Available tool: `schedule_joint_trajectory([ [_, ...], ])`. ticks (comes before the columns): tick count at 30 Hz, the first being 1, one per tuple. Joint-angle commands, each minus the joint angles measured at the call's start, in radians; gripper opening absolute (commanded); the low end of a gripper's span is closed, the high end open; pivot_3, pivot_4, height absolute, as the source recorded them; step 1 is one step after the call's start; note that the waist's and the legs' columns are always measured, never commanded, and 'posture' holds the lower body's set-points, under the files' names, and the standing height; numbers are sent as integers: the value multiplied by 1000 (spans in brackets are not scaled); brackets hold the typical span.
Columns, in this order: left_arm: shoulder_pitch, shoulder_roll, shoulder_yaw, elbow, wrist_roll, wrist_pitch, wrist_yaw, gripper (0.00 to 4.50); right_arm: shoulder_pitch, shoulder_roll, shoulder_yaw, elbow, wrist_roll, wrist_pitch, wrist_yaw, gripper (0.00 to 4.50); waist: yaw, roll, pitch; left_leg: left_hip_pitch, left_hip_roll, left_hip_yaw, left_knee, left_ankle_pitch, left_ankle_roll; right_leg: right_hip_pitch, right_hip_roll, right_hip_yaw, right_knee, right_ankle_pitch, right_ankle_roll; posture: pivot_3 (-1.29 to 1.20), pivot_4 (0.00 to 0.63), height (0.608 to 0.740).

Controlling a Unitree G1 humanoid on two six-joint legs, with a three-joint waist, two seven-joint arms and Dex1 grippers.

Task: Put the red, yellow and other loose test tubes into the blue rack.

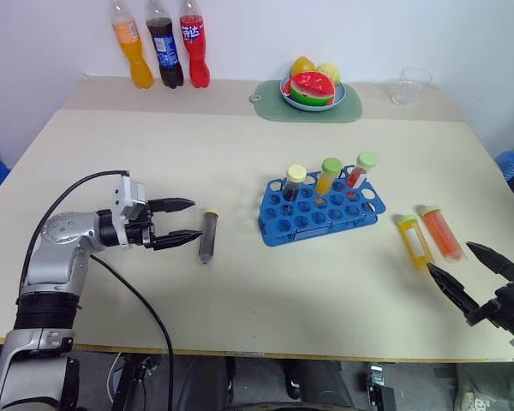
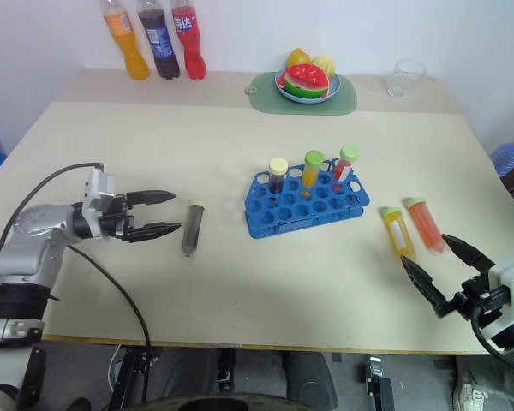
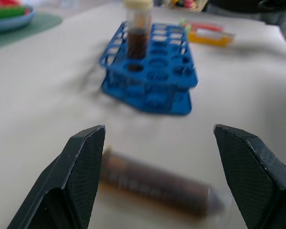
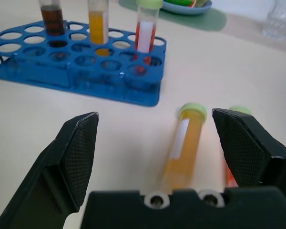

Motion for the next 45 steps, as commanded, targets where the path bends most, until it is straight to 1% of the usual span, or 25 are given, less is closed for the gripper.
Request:
schedule_joint_trajectory([
  [1, -33, -30, -14, -90, -32, 13, 19, 3734, -37, -65, -66, 18, -24, 77, -60, 4240, 0, 0, 0, 0, 0, 0, 0, 0, 0, 0, 0, 0, 0, 0, 0, 0, 150, 740],
  [4, -26, -67, -58, -127, -14, -21, 13, 3734, -151, -202, -86, 124, 18, 239, -70, 4240, -3, 0, 0, 0, -2, 0, 0, 0, 0, 0, 1, 0, 0, 0, 0, 0, 150, 740],
  [7, -21, -78, -93, -133, 4, -49, -5, 3734, -263, -302, -71, 229, 37, 348, -58, 4240, -8, 0, 0, 1, -3, 1, 1, 0, 0, 0, 1, 2, 0, 0, 0, 0, 150, 740],
  [10, -42, -93, -121, -110, 16, -67, -14, 3734, -371, -384, -5, 324, 11, 410, -38, 4240, -6, 0, 0, 0, -2, 1, 0, 0, 0, 0, 3, 1, 0, 0, -1, 0, 150, 740],
  [15, -93, -113, -137, -81, 15, -66, -25, 3734, -504, -467, 140, 469, -50, 448, 19, 4240, 0, 0, 0, -1, -3, 0, 0, 0, 0, 0, 4, 1, 0, 0, 0, 0, 150, 740],
  [20, -99, -117, -137, -72, 18, -75, -19, 3734, -673, -497, 299, 666, -124, 488, 46, 4240, -3, 0, 0, -1, -4, 1, 1, 0, 1, 0, 2, 1, 0, 0, 0, 0, 150, 740],
  [26, -62, -110, -130, -111, 10, -63, 5, 3734, -908, -510, 459, 854, -201, 590, 77, 4240, -12, 0, 0, -1, -3, 1, 1, 0, 1, -1, 3, 1, 1, 0, 0, 0, 150, 740],
  [30, -35, -107, -124, -144, 4, -56, 30, 3734, -1050, -511, 563, 970, -260, 608, 143, 4240, -19, 0, 0, -1, -3, 1, 1, 0, 1, -1, 3, 1, 1, 0, 0, 0, 150, 740],
  [34, -3, -96, -119, -183, -5, -40, 47, 3734, -1192, -493, 697, 1057, -334, 634, 230, 4240, -30, 1, 1, -1, -3, 1, 1, 0, 1, -1, 2, 2, 1, 1, 0, 0, 150, 740],
  [41, 28, -85, -113, -228, -17, -12, 71, 3734, -1374, -437, 808, 1258, -440, 594, 321, 4240, -28, 1, 1, -1, -3, 3, 0, 0, 1, -2, 3, 2, 1, 0, 0, 0, 150, 740],
  [45, 56, -78, -107, -261, -24, 3, 90, 3734, -1426, -413, 838, 1352, -492, 553, 348, 4240, -24, 2, 1, -2, -3, 3, 0, 0, 1, -3, 2, 2, 1, 1, 0, 0, 150, 740],
])
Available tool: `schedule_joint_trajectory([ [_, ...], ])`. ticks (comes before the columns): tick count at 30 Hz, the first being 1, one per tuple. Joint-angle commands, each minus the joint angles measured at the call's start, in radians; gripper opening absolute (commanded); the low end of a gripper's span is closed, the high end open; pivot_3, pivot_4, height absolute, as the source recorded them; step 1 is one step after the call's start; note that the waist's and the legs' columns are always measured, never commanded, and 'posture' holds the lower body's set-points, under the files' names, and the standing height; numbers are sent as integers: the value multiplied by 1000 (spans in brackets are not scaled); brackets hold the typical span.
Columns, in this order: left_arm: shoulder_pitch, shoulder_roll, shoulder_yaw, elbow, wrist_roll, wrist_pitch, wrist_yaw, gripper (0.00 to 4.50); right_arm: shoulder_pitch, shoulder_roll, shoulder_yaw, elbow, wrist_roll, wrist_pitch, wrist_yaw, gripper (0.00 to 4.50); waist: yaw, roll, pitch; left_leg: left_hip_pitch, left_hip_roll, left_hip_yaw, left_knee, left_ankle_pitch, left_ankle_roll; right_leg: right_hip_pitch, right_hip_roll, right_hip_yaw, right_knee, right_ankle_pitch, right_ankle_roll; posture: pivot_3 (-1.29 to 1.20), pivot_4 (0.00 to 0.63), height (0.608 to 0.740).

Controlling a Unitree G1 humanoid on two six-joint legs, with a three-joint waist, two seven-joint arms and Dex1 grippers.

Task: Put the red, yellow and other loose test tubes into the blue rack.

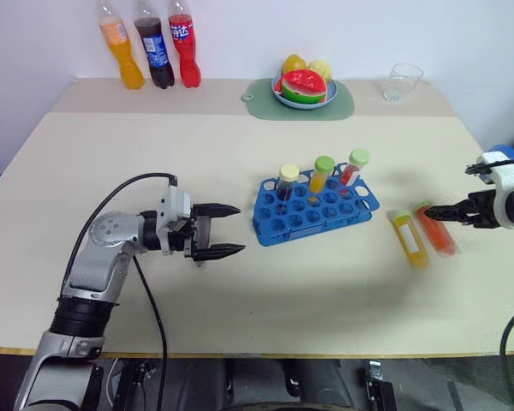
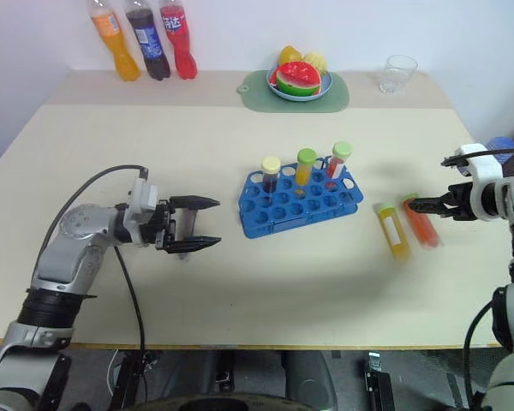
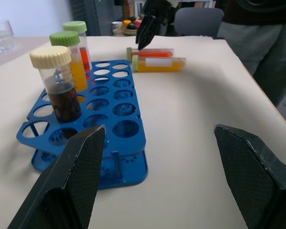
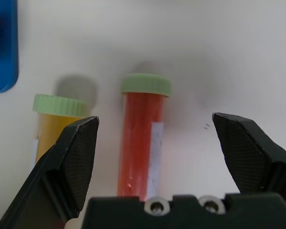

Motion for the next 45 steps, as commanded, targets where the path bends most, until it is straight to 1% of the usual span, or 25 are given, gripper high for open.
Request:
schedule_joint_trajectory([
  [1, 17, 11, 25, -55, -25, 13, 18, 3734, -46, -1, 10, 62, -50, -38, 27, 4240, 1, 0, 0, 0, 0, 0, 0, 0, 0, 0, 0, 0, 0, 0, 0, 0, 150, 740],
  [11, 74, 33, 45, -126, -44, 47, 57, 3734, -75, 34, 48, 158, -139, -88, 102, 4240, -3, 1, 0, 0, 0, 0, 0, 0, 0, 0, 0, 0, 0, 0, 0, 0, 150, 740],
  [15, 88, 39, 49, -145, -51, 58, 68, 3734, -82, 63, 56, 187, -168, -110, 106, 4240, -5, 1, 0, 0, 0, 0, 0, 0, 0, 0, 0, 0, 1, 0, 0, 0, 150, 740],
  [18, 100, 46, 51, -157, -55, 63, 74, 3793, -97, 93, 49, 218, -184, -124, 90, 3409, -7, 1, 0, 0, 0, 0, 0, 0, 0, 0, 0, 0, 1, 0, 0, 0, 150, 740],
  [20, 107, 50, 51, -162, -58, 65, 78, 3793, -111, 107, 44, 233, -191, -127, 83, 2461, -9, 1, 0, 1, 1, 1, 0, 0, 0, 0, 1, 0, 1, 0, 0, 0, 150, 740],
  [21, 112, 52, 52, -166, -59, 67, 79, 3793, -114, 113, 46, 236, -196, -132, 84, 1801, -9, 1, 0, 1, 1, 1, 0, 0, 0, 0, 1, 0, 1, 0, 0, 0, 150, 740],
  [23, 119, 55, 53, -172, -61, 68, 81, 3793, -111, 119, 50, 243, -207, -149, 85, 914, -9, 0, 0, 1, 1, 1, 0, 0, 0, 0, 1, 0, 1, 0, 0, 0, 150, 740],
  [24, 121, 54, 53, -173, -61, 69, 82, 3793, -109, 120, 50, 246, -213, -157, 85, 754, -9, 0, 0, 1, 1, 1, 0, 0, 0, 0, 1, 0, 1, 0, 0, 0, 150, 740],
  [27, 121, 52, 51, -174, -58, 70, 86, 3793, -90, 116, 53, 245, -233, -205, 73, 754, -9, 0, 0, 1, 1, 1, 0, 0, 0, 1, 1, 0, 1, 0, 0, 0, 150, 740],
  [29, 115, 47, 48, -167, -55, 64, 89, 3793, -61, 103, 4, 217, -206, -275, 42, 754, -9, -1, -1, 2, 1, 1, 0, 0, 0, 1, 1, 0, 1, 0, 0, 0, 150, 740],
  [30, 112, 44, 47, -164, -54, 62, 91, 3793, -46, 98, -34, 206, -182, -333, 18, 754, -9, -2, -2, 2, 1, 1, 0, 0, 0, 1, 1, 0, 1, 0, 0, 0, 150, 740],
  [32, 106, 39, 45, -158, -53, 58, 93, 3793, -45, 92, -96, 202, -148, -335, -18, 754, -10, -2, -2, 2, 1, 1, 1, 0, 0, 2, 1, 0, 1, 0, 0, 0, 150, 740],
  [35, 92, 30, 36, -145, -46, 50, 93, 3793, 31, 97, -274, 96, -25, -413, -81, 754, -8, -2, -1, 3, 1, 3, 1, 0, 0, 2, 0, 1, 1, 1, -1, 0, 150, 740],
  [37, 81, 25, 32, -136, -42, 46, 90, 3793, 76, 108, -343, 38, 15, -438, -134, 754, -5, 0, 0, 2, 1, 2, 1, 0, 0, 2, 1, 1, 1, 1, 0, 0, 150, 740],
  [40, 52, 14, 21, -113, -39, 43, 80, 3793, 190, 183, -508, -138, 126, -537, -245, 754, -1, 0, 0, 2, 1, 1, 0, 0, 0, 1, 2, 1, 1, 1, 0, 0, 150, 740],
  [41, 37, 12, 15, -96, -35, 38, 73, 3793, 254, 230, -561, -242, 159, -583, -288, 754, 0, 0, 0, 2, 1, 1, 0, 0, 0, 1, 3, 1, 1, 2, 1, 0, 150, 740],
  [43, 9, 8, 9, -63, -30, 28, 60, 3793, 360, 318, -614, -416, 182, -649, -376, 754, 2, 0, 0, 2, 2, 0, 0, 0, 0, 2, 4, 1, 1, 3, 3, 0, 150, 740],
  [45, -15, 6, 4, -34, -24, 20, 44, 3793, 450, 407, -624, -565, 186, -691, -454, 754, 3, 0, -1, 1, 2, -1, 0, 0, 0, 2, 4, 1, 1, 3, 3, 0, 150, 740],
])
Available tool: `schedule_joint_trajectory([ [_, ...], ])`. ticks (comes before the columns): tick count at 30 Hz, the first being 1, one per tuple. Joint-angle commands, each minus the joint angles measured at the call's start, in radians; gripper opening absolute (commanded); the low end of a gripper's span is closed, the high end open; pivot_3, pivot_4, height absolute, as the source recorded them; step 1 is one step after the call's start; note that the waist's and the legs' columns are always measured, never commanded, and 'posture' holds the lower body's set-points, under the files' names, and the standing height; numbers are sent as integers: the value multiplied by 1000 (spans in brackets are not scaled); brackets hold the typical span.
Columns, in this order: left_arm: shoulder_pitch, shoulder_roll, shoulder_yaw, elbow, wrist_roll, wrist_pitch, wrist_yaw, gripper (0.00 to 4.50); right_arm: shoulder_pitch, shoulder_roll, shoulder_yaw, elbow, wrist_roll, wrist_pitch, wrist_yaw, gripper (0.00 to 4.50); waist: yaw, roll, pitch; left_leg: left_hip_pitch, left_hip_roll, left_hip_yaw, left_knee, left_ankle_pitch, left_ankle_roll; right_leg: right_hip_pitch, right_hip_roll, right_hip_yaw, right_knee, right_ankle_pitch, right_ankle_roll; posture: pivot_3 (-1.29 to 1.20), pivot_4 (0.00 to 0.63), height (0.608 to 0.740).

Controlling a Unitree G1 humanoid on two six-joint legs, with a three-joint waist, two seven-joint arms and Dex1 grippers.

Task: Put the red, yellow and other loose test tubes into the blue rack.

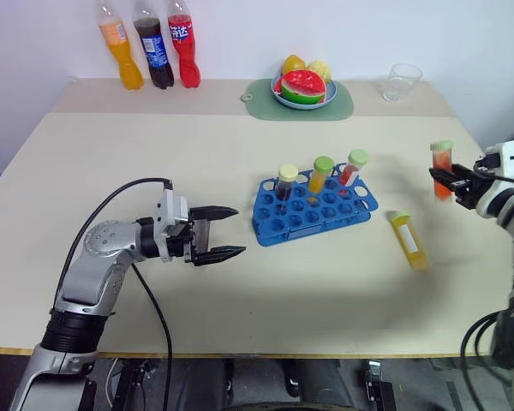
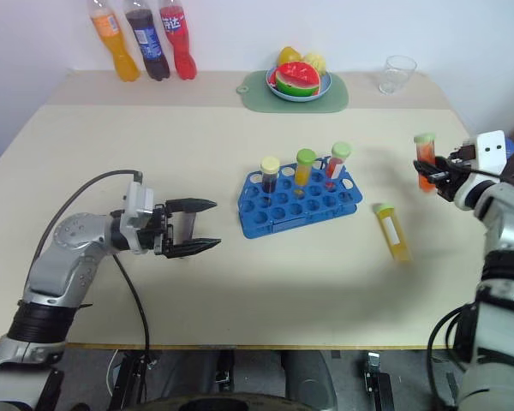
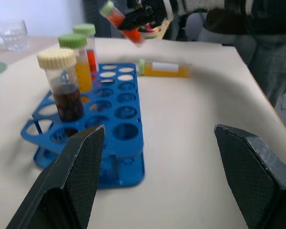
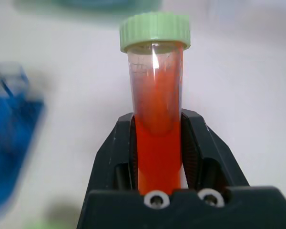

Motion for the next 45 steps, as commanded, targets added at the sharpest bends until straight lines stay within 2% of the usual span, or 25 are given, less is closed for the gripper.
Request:
schedule_joint_trajectory([
  [1, -42, -3, -9, 31, 7, -29, -29, 3793, 104, 105, -44, -258, 34, -90, -129, 754, -1, 0, 0, 0, 0, 0, 0, 0, 0, 0, 0, 0, 0, 0, 0, 0, 150, 740],
  [4, -68, -11, -17, 60, 13, -39, -47, 3793, 200, 239, -17, -405, 19, -165, -230, 754, -3, 1, 0, 0, 0, 0, 1, 0, 0, 0, 0, 0, 1, 0, 0, 0, 150, 740],
  [8, -89, -16, -19, 87, 18, -46, -63, 3793, 261, 360, 13, -499, 55, -253, -269, 754, -6, 1, 0, 0, 0, 0, 1, 0, 0, 0, 0, 0, 1, -1, -2, 0, 150, 740],
  [13, -110, -20, -23, 109, 15, -46, -80, 3793, 243, 438, 45, -501, 98, -324, -272, 754, -5, 1, 0, 0, 0, 0, 1, 0, 0, 0, 0, 0, 1, -2, -3, 0, 150, 740],
  [24, -95, -18, -14, 97, 15, -43, -63, 3793, 248, 496, 162, -391, 36, -443, -266, 754, -5, 1, 0, 1, 0, 0, 1, 0, 0, 0, 0, 0, 2, -2, -4, 0, 150, 740],
  [45, -46, -9, -4, 39, 3, -29, -19, 3793, 267, 500, 188, -269, 27, -534, -269, 754, -6, 1, 0, 1, 0, 0, 1, 0, 0, 0, 0, 0, 2, -2, -4, 0, 150, 740],
])
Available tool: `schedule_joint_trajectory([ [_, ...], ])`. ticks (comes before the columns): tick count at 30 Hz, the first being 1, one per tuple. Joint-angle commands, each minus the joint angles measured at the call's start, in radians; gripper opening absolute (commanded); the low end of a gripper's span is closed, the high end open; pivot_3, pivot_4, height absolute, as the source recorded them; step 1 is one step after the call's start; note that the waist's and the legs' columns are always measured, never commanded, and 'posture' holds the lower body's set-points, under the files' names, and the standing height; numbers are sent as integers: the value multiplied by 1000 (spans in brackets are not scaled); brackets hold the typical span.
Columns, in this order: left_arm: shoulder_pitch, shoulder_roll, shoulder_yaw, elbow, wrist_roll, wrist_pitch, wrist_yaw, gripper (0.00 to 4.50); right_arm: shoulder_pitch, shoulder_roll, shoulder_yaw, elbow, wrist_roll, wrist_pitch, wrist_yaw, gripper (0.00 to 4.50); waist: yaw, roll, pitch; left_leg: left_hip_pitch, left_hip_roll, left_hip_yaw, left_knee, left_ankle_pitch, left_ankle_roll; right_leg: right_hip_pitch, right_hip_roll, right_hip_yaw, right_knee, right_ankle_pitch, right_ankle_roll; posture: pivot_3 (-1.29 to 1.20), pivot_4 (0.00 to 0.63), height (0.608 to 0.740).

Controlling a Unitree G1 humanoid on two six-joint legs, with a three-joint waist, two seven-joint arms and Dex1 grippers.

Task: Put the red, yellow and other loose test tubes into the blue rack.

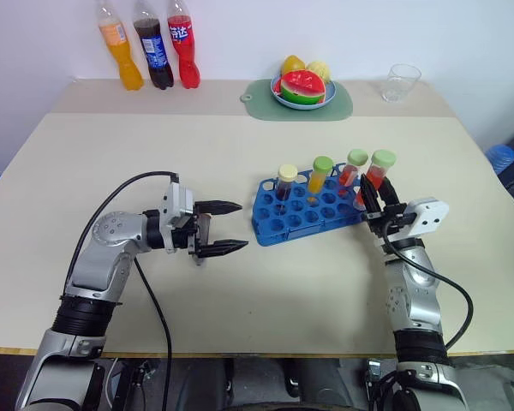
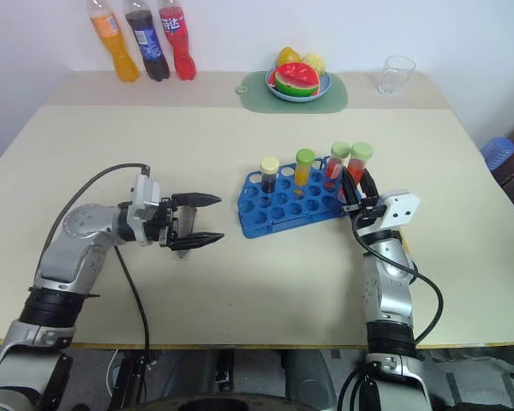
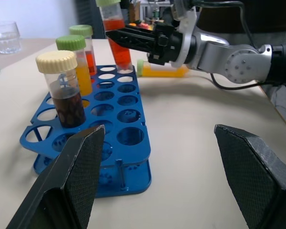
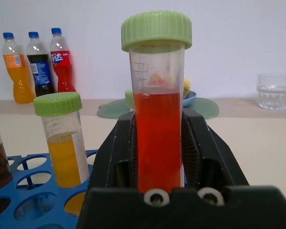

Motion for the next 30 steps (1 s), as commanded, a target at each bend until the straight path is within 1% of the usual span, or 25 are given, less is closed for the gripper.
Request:
schedule_joint_trajectory([
  [1, 1, 6, 21, -32, -15, 1, 3, 3793, 6, 7, 7, 20, -6, -30, -3, 754, 0, 0, 0, 0, 0, 0, 0, 0, 0, 0, 0, 0, 0, 0, 0, 0, 150, 740],
  [14, -7, -8, 10, -23, -11, -5, 7, 3793, -63, -22, -24, 157, 1, -102, -8, 754, 1, 0, 0, 1, 0, 0, 0, 0, 0, 1, 0, 0, 0, 0, 0, 0, 150, 740],
  [18, -6, -12, 10, -22, -9, -7, 8, 3793, -64, -29, -23, 160, 11, -111, 9, 754, 1, 0, 0, 1, 0, 0, 0, 0, 0, 1, 0, 0, 0, 0, 0, 0, 150, 740],
  [20, -6, -14, 10, -22, -9, -7, 9, 3793, -55, -33, -20, 147, 5, -119, 11, 1794, 1, 0, 0, 1, 0, 0, 0, 0, 0, 1, 0, 0, 0, 0, 0, 0, 150, 740],
  [21, -6, -16, 9, -21, -9, -8, 10, 3793, -48, -38, -18, 136, -8, -123, 4, 2222, 1, 0, 0, 0, 0, 0, 0, 0, 0, 1, 0, 0, 0, 0, 0, 0, 150, 740],
  [22, -5, -17, 8, -21, -8, -9, 10, 3793, -40, -44, -15, 123, -33, -129, -15, 2783, 1, 0, 0, 1, 0, 0, 0, 0, 0, 1, 0, 0, 0, 0, 0, 0, 150, 740],
  [25, -7, -22, 7, -17, -7, -10, 9, 3793, -5, -69, -6, 55, -52, -97, -21, 4216, 1, 0, 0, 0, 0, 0, 0, 0, 0, 1, 0, 0, 0, 0, 0, 0, 150, 740],
  [30, -14, -32, 1, -7, -3, -14, 6, 3793, 105, -150, -2, -146, -34, 52, -1, 4216, 3, 0, 0, 0, 0, 0, 0, 0, 0, 1, -1, 0, 0, 0, 0, 0, 150, 740],
])
